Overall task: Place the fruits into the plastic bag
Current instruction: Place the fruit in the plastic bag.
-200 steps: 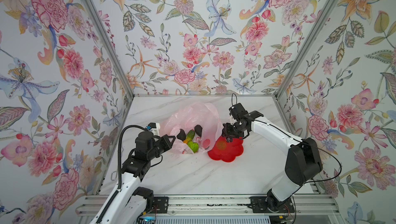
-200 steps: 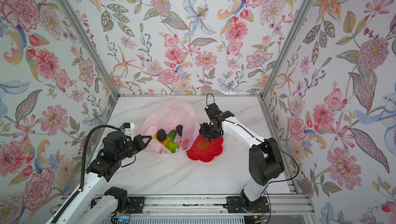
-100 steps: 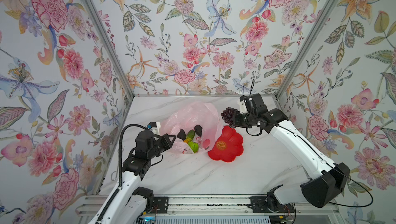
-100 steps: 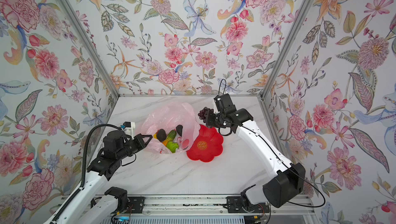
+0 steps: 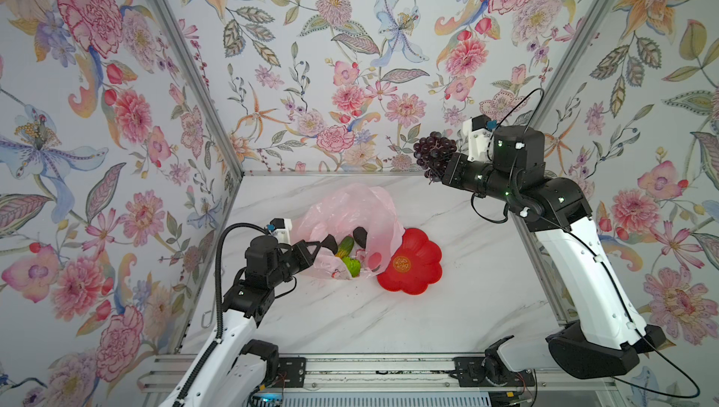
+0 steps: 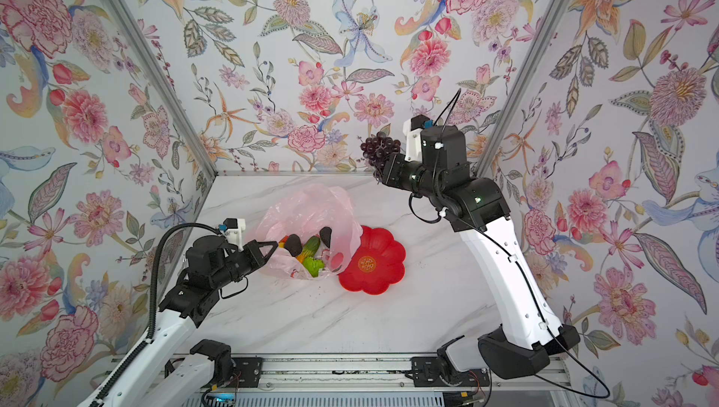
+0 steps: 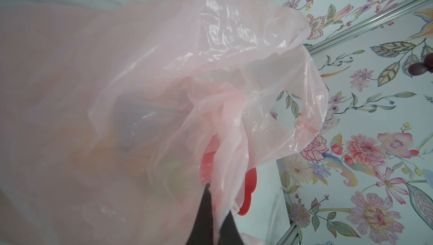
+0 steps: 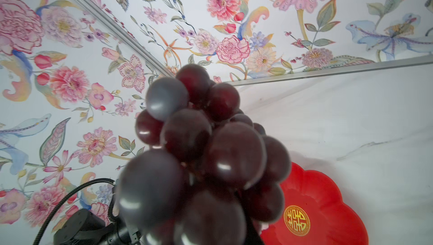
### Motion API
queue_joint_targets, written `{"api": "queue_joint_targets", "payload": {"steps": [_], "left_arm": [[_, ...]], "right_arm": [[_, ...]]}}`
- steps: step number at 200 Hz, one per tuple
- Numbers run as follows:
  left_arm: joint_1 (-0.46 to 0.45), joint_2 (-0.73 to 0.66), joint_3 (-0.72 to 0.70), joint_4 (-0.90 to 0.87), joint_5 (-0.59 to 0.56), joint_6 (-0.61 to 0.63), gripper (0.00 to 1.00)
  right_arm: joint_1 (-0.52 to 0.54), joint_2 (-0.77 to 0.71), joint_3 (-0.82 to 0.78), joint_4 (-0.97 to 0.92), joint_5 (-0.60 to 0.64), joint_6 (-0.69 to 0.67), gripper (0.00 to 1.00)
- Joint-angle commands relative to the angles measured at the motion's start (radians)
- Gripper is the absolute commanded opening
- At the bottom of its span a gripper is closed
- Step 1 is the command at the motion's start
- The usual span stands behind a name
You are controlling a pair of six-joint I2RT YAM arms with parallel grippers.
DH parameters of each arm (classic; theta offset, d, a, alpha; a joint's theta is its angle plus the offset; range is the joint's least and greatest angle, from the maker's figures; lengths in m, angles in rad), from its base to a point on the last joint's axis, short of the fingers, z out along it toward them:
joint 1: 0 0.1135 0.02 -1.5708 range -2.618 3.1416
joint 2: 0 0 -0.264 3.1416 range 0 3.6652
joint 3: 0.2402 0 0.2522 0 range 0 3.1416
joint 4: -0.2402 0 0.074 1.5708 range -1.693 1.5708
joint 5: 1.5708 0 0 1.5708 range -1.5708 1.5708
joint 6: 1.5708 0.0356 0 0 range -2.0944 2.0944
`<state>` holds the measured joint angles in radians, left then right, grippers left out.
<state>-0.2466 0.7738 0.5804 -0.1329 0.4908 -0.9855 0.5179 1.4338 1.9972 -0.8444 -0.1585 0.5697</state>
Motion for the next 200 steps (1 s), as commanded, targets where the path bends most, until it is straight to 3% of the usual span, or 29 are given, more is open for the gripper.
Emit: {"api": "queue_joint_targets", "payload": {"steps": [1,45,91,150,200], "left_arm": [[0.012,-0.016,-0.008,0.023,0.003,-0.013,0.0],[0.012,-0.026,0.002,0.007,-0.004,-0.013,0.0],[0.013,-0.068,-0.012,-0.024,-0.024,-0.022,0.0],[0.011,-0.072,-0.008,-0.023,-0.014,-0.035,0.0],[0.011,-0.084,-0.011,-0.022,-0.008,-0.039,0.0]], "right_arm": [[0.044,0.06,0.069,-0.025,-0.026,0.014,0.2],[0.165,0.112,0.067,-0.03,-0.009,0.0,0.21],[0.256,0.138,-0.067,-0.007,-0.003,-0.021,0.22],[0.266,0.115,-0.4,0.184,-0.072,0.055,0.24],[0.297,0.26,-0.411,0.227,-0.079,0.05,0.24]]}}
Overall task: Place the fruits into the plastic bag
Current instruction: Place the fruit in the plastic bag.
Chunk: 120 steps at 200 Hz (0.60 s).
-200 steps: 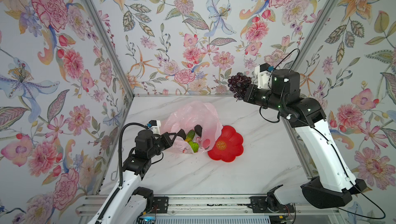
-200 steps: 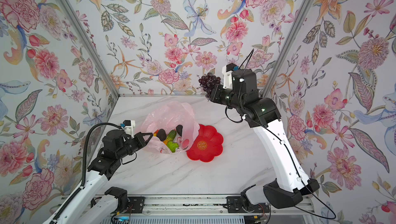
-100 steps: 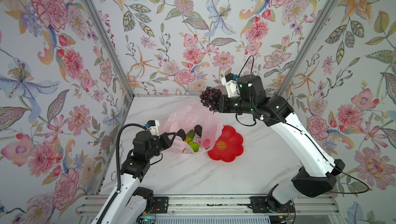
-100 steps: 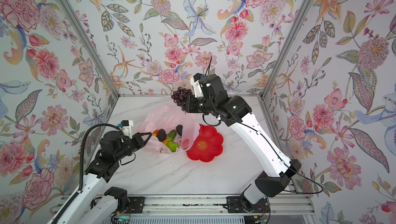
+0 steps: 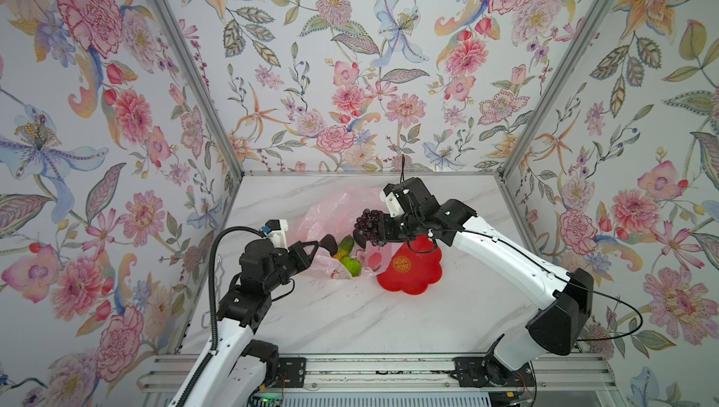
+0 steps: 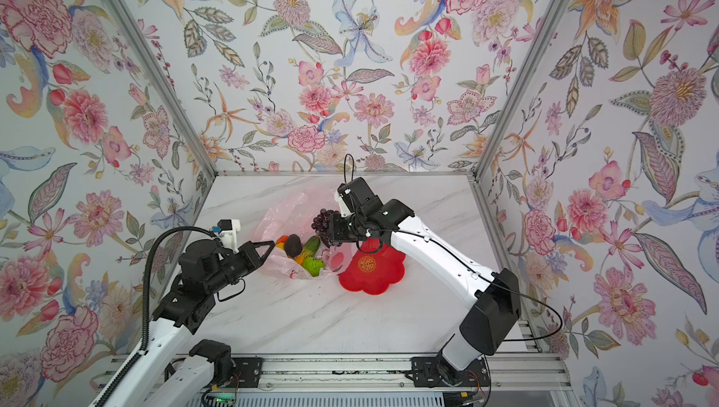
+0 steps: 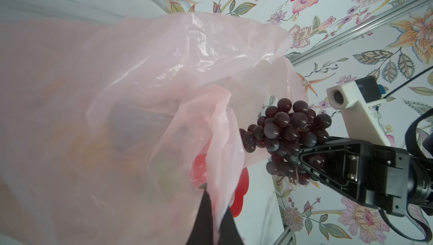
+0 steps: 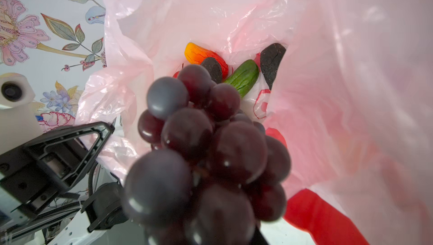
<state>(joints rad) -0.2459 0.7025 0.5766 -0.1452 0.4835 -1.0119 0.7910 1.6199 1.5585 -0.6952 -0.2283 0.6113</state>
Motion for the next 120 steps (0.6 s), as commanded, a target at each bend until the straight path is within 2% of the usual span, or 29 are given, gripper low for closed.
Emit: {"api": "queue_joint_targets", "payload": {"steps": [1,65,120], "left_arm": [[0.01,-0.011,-0.008,-0.011,0.0,-0.013,0.0],[0.009,-0.023,0.002,-0.026,0.007,-0.005,0.0],[0.011,-0.068,-0.001,-0.08,-0.011,0.009,0.0]], "right_arm": [[0.025,0.078,0.029,0.079,-0.009,0.008,0.24],[0.048,0.371,0.218,0.085,-0.061,0.016,0.3],[0.049,0.481,0.294,0.062,-0.098,0.006,0.41]]}}
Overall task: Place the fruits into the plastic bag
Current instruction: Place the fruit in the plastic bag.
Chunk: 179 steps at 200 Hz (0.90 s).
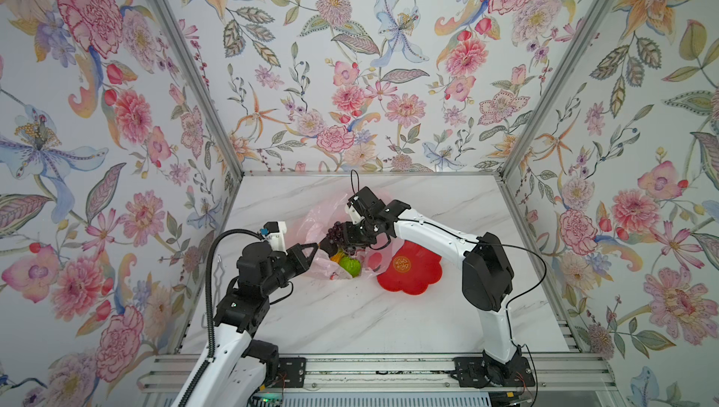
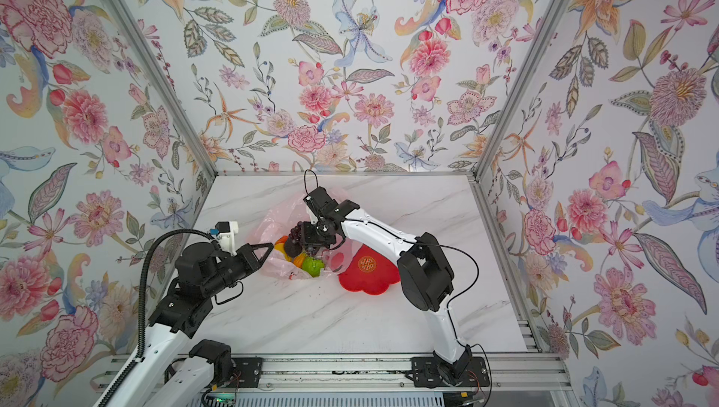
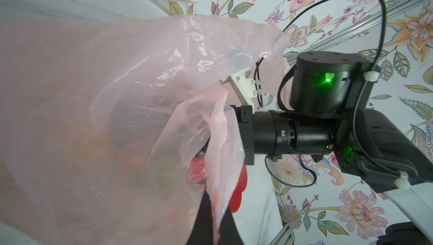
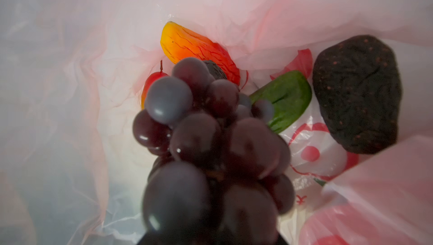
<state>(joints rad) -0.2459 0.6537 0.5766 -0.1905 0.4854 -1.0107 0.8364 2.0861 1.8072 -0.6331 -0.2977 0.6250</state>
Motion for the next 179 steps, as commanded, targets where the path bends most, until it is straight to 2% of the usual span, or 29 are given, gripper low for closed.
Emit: {"api": "queue_joint_targets", "payload": {"steps": [1,55,153,167,179], "left_arm": [[0.01,-0.02,-0.001,-0.035,-0.013,0.007,0.0],[0.01,-0.003,-0.005,-0.014,-0.019,0.003,0.0],[0.01,0.013,-0.004,0.0,-0.019,-0.002,0.0],[0.01,0.012,-0.004,-0.001,-0.019,-0.002,0.0],[0.011,0.007,-0.004,-0.004,-0.021,-0.002,0.0]], "right_arm": [[0.003,0.016,0.045,0.0,-0.029,-0.008,0.41],[-0.001,0.018,0.052,-0.02,-0.032,-0.023,0.55],[-0.007,-0.023,0.015,-0.024,-0.02,-0.039,0.59],[-0.007,-0.022,0.019,-0.024,-0.022,-0.037,0.61],[-0.008,-0.02,0.026,-0.023,-0.026,-0.037,0.68]]}}
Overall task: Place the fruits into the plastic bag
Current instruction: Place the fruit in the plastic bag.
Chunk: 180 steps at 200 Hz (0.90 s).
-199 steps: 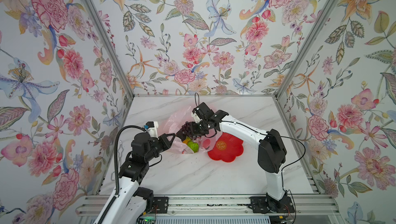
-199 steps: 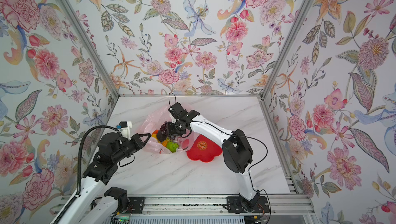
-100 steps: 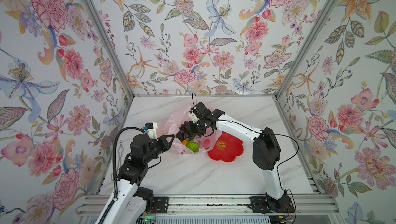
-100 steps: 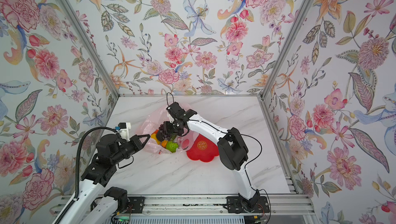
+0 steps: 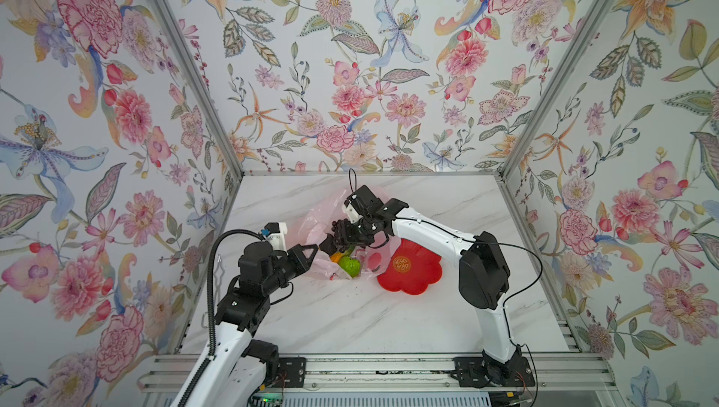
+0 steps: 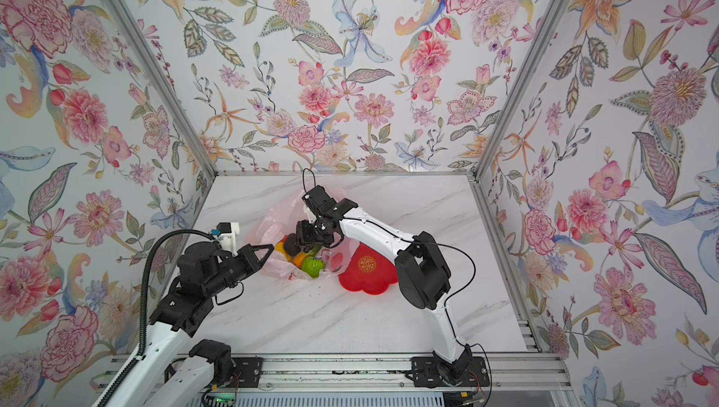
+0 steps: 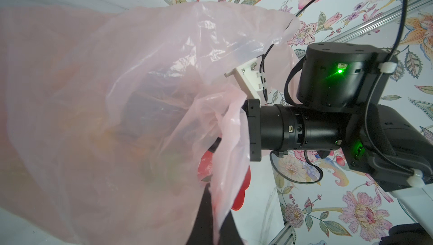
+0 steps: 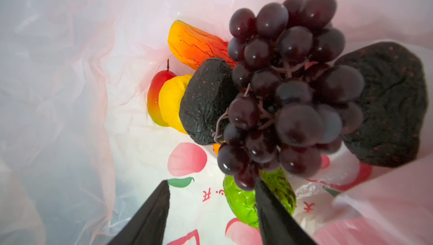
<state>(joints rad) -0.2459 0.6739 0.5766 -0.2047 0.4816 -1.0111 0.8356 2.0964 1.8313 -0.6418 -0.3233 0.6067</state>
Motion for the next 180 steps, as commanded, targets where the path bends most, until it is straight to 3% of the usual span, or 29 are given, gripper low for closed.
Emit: {"api": "queue_joint_targets", "payload": {"steps": [1,6,11,13,63,180], "left_arm": [[0.011,-0.014,-0.004,0.01,-0.017,-0.001,0.0],[0.01,-0.016,-0.004,0.007,-0.018,-0.001,0.0],[0.01,-0.018,-0.006,0.006,-0.018,-0.001,0.0],[0.01,-0.019,-0.005,0.006,-0.019,-0.001,0.0],[0.01,-0.016,-0.003,0.008,-0.02,-0.003,0.0],[0.011,0.037,0.014,0.051,-0.02,0.004,0.0]], "right_arm": [[-0.006,-0.03,0.003,-0.014,-0.001,-0.019,0.69],[-0.007,-0.031,0.006,-0.017,-0.001,-0.019,0.75],[-0.005,-0.03,0.008,-0.016,-0.004,-0.018,0.98],[-0.004,-0.03,0.009,-0.016,-0.007,-0.02,1.0],[0.022,-0.059,0.028,-0.03,-0.004,-0.039,0.99],[0.088,-0.355,-0.012,-0.061,0.259,-0.155,0.99]]}}
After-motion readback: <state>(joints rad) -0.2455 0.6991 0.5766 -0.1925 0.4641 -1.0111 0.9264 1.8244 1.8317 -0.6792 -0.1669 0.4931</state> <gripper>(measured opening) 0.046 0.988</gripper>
